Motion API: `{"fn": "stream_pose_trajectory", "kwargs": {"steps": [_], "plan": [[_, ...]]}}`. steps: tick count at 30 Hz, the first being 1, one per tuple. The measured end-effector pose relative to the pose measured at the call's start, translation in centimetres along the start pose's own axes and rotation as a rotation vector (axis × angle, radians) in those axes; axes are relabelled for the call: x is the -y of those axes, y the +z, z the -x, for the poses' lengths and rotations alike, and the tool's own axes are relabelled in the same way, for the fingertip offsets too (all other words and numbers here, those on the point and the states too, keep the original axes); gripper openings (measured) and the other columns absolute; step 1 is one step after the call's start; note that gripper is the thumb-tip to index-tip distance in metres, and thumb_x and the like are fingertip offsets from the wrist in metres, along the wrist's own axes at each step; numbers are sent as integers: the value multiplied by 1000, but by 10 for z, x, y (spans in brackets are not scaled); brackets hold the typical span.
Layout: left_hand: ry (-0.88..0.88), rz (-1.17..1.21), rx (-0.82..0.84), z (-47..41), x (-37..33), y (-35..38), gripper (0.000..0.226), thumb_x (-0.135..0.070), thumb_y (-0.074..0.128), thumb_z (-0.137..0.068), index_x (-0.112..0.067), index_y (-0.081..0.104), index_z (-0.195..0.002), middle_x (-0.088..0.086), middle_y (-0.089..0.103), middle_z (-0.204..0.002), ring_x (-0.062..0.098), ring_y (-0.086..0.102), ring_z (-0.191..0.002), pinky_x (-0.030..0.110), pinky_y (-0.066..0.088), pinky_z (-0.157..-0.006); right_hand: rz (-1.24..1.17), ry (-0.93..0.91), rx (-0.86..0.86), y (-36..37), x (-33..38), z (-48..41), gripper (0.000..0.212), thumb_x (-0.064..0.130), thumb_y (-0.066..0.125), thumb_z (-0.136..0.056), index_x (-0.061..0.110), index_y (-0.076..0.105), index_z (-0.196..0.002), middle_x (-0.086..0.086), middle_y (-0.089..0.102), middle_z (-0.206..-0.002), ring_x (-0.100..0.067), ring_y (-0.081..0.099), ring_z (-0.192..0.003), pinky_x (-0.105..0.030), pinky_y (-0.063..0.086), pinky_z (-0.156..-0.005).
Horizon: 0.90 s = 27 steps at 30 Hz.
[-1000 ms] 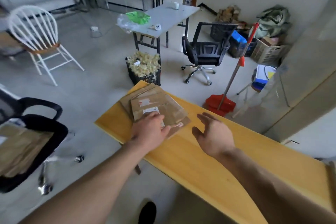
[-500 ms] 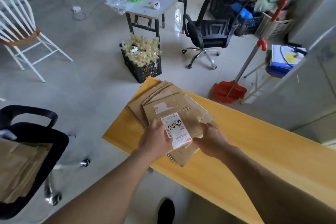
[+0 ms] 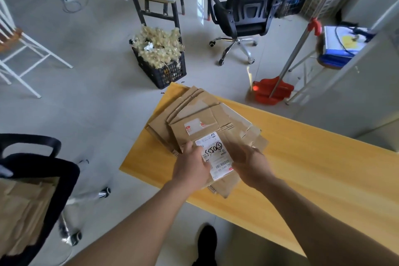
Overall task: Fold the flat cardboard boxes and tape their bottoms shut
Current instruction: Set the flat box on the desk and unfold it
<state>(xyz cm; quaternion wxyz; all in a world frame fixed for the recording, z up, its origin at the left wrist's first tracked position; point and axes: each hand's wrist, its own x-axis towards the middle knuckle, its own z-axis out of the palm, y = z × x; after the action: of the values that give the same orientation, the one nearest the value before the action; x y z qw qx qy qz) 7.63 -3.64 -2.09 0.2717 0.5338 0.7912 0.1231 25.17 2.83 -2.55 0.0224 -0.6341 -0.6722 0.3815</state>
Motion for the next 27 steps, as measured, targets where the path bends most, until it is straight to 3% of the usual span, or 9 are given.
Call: {"fn": "stream_pose_trajectory", "kwargs": {"steps": [3, 6, 8, 10, 13, 17, 22, 24, 27], "plan": [[34, 7, 41, 8, -10, 3, 35, -33, 57, -93, -22, 53, -126, -3, 41, -136, 21, 58, -109, 30, 48, -87, -75, 58, -102, -6, -13, 3, 53, 28, 67, -75, 33, 59, -128, -3, 61, -119, -25, 60, -108, -33, 53, -86], [92, -39, 87, 13, -17, 7, 41, -35, 57, -95, -21, 49, -133, -1, 34, -144, 21, 55, -116, 31, 47, -90, -59, 143, -159, -12, -30, 8, 65, 33, 64, -75, 31, 50, -138, -11, 52, -143, -25, 31, -145, -39, 45, -105], [121, -153, 31, 8, -17, 4, 40, -35, 58, -94, -21, 51, -130, 0, 30, -150, 24, 49, -124, 34, 47, -93, -35, 194, -186, -14, -38, 13, 69, 36, 64, -76, 26, 44, -141, -14, 40, -153, -26, 21, -149, -41, 41, -107], [145, -265, -11, -4, -12, -1, 40, -36, 59, -92, -21, 51, -128, 2, 27, -151, 27, 38, -133, 39, 45, -101, -34, 248, -190, -13, -41, 17, 63, 31, 64, -85, 18, 41, -142, -19, 39, -148, -33, 38, -139, -41, 43, -102], [156, -355, 29, -24, -2, -9, 41, -37, 62, -89, -21, 52, -126, 3, 28, -149, 28, 29, -135, 44, 42, -105, -48, 281, -176, -5, -44, 23, 56, 34, 56, -93, 20, 36, -143, -16, 60, -118, -35, 61, -103, -41, 52, -86], [142, -406, 166, -41, 10, -15, 57, -28, 75, -80, -28, 47, -130, 0, 16, -153, 29, 24, -137, 43, 46, -100, -104, 256, -122, 9, -46, 28, 49, 35, 52, -95, 24, 39, -141, -5, 65, -91, -27, 65, -78, -35, 53, -62], [161, -376, 209, -46, 12, -20, 73, 2, 68, -78, -30, 39, -137, -1, 13, -155, 30, 33, -134, 40, 48, -99, -190, 183, -128, 12, -43, 34, 49, 26, 61, -89, 28, 47, -136, -2, 68, -101, -27, 65, -87, -33, 52, -69], [161, -346, 173, -45, 9, -18, 76, -1, 70, -78, -29, 36, -140, -1, 19, -151, 28, 42, -126, 38, 51, -95, -239, 146, -182, 7, -43, 35, 44, 27, 63, -87, 28, 54, -130, -3, 69, -104, -26, 64, -86, -28, 49, -68], [151, -240, 169, -40, 0, -16, 81, -25, 82, -75, -30, 40, -143, -6, 30, -141, 21, 53, -112, 37, 55, -89, -267, 128, -290, -5, -48, 36, 41, 19, 67, -81, 22, 60, -121, -7, 63, -113, -29, 61, -95, -24, 43, -75]]}}
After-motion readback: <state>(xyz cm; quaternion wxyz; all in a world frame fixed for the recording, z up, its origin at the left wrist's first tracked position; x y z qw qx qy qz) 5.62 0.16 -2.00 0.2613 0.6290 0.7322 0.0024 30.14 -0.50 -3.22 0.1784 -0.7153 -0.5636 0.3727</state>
